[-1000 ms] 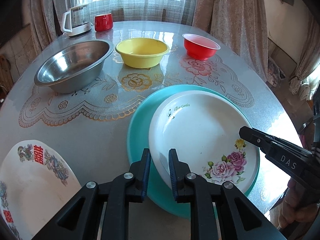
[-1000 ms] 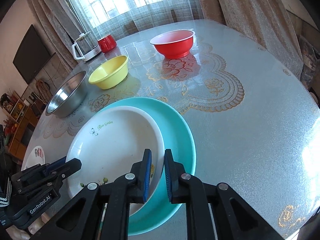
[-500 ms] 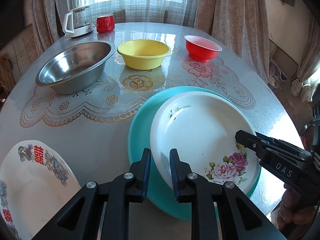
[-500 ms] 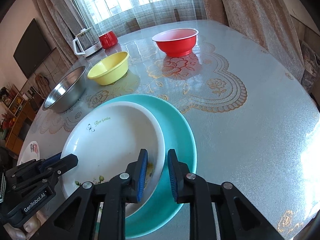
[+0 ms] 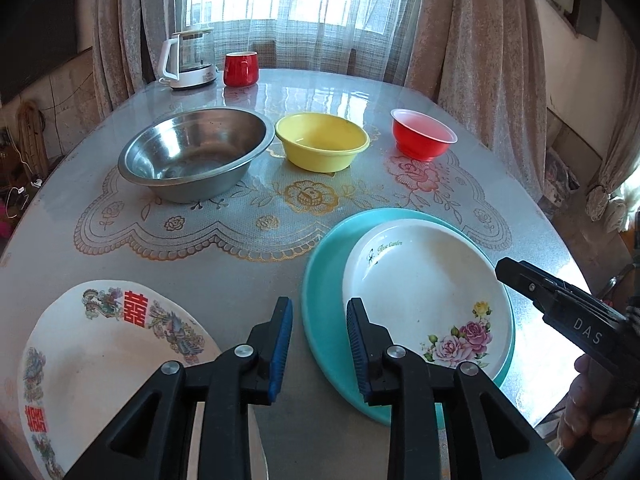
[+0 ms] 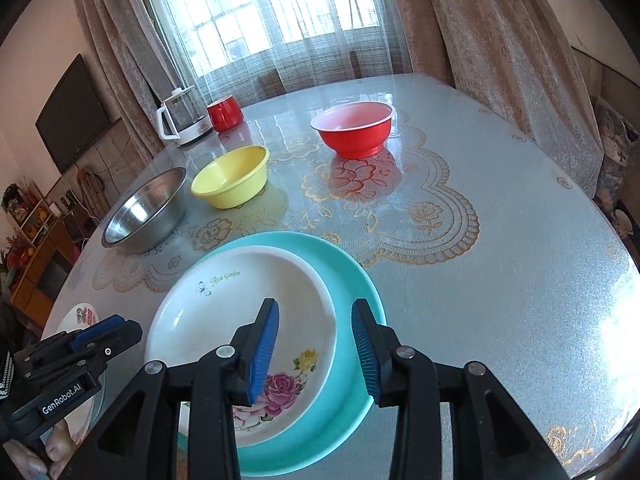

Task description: Organize plates and bowls

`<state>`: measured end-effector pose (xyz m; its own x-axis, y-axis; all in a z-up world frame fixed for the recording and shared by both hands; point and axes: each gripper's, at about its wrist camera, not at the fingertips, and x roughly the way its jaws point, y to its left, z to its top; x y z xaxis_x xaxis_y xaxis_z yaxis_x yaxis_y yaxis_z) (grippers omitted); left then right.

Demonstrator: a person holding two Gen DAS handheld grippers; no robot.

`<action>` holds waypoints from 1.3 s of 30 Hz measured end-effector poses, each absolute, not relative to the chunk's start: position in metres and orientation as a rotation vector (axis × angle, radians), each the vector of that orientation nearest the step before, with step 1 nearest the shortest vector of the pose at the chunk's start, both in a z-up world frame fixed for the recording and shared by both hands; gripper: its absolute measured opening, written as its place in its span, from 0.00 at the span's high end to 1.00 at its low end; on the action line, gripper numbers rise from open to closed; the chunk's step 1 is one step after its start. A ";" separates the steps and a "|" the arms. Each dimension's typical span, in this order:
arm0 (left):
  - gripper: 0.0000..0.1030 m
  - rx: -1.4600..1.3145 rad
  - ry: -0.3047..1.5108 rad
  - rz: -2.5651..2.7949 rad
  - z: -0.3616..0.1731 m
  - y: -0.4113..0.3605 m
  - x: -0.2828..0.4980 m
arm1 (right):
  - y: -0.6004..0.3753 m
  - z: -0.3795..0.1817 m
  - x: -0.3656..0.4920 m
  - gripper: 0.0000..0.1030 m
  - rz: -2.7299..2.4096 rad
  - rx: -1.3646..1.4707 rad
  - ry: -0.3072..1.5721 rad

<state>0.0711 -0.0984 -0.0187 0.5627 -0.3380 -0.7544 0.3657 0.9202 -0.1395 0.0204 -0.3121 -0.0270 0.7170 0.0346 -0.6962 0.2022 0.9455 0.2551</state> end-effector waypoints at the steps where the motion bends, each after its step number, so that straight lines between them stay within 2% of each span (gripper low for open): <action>1: 0.71 0.026 0.873 -0.413 -0.015 -0.094 0.070 | -0.310 -0.025 0.020 0.62 -0.086 0.323 0.763; 6: 0.62 -0.026 0.840 -0.405 -0.002 -0.068 0.064 | -0.297 -0.015 0.022 0.61 0.006 0.335 0.740; 15: 0.62 -0.093 0.792 -0.325 0.009 -0.005 0.053 | -0.243 -0.002 0.030 0.61 0.359 0.369 0.741; 22: 0.62 -0.213 0.795 -0.232 0.003 0.066 0.053 | -0.181 -0.012 0.036 0.61 0.594 0.334 0.826; 30: 0.62 -0.345 0.767 -0.172 -0.014 0.144 0.037 | -0.152 -0.039 0.043 0.61 0.601 0.286 0.922; 39: 0.62 -0.398 0.784 -0.210 -0.040 0.171 0.021 | -0.143 -0.053 0.044 0.61 0.619 0.299 0.966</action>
<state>0.0209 0.1711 -0.0397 0.6926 -0.3279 -0.6425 0.0364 0.9055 -0.4228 0.0439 -0.1435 -0.0531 0.4152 0.6125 -0.6727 -0.3558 0.7899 0.4996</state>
